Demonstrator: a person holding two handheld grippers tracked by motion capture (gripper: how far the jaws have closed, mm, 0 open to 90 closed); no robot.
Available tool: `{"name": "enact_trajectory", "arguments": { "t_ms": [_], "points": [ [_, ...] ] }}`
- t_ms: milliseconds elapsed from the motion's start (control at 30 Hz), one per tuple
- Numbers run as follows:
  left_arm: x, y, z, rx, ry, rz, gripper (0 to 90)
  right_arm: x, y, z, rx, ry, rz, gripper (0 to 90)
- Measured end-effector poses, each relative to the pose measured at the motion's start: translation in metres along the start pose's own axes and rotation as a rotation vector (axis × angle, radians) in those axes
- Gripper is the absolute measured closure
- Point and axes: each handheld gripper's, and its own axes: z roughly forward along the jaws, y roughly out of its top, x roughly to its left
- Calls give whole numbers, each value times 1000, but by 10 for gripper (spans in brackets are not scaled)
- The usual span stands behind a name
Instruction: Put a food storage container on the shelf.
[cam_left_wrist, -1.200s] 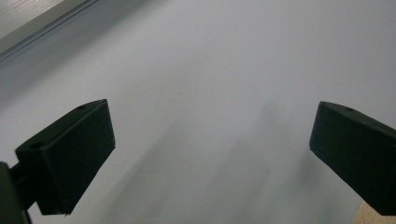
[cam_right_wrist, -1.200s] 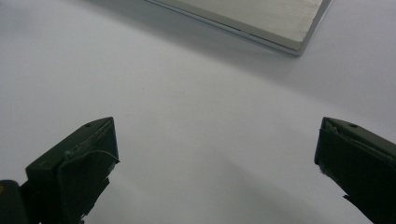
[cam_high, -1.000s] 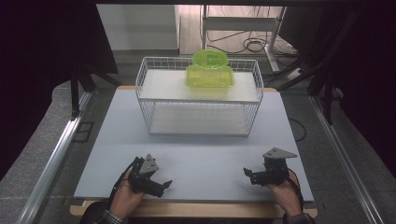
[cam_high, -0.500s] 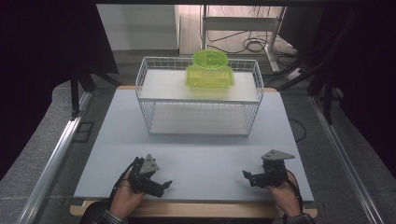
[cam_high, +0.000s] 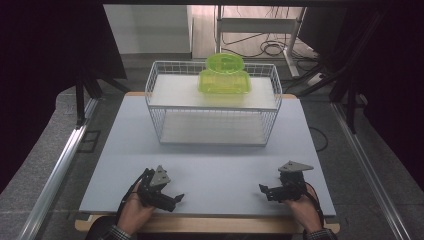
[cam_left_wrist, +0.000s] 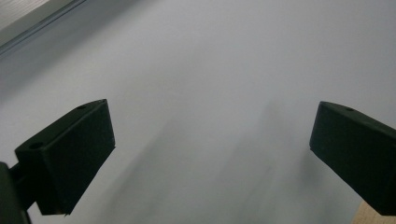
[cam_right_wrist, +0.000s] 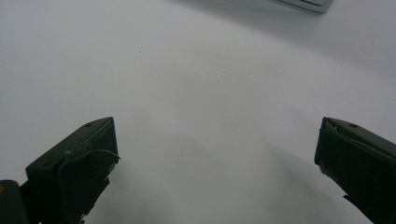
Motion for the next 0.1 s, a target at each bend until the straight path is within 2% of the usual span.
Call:
{"name": "enact_trajectory", "arguments": {
  "t_ms": [100],
  "points": [
    [0,0,0,0,1,-1,0,-1,0,0,-2,0,0,0]
  ]
}}
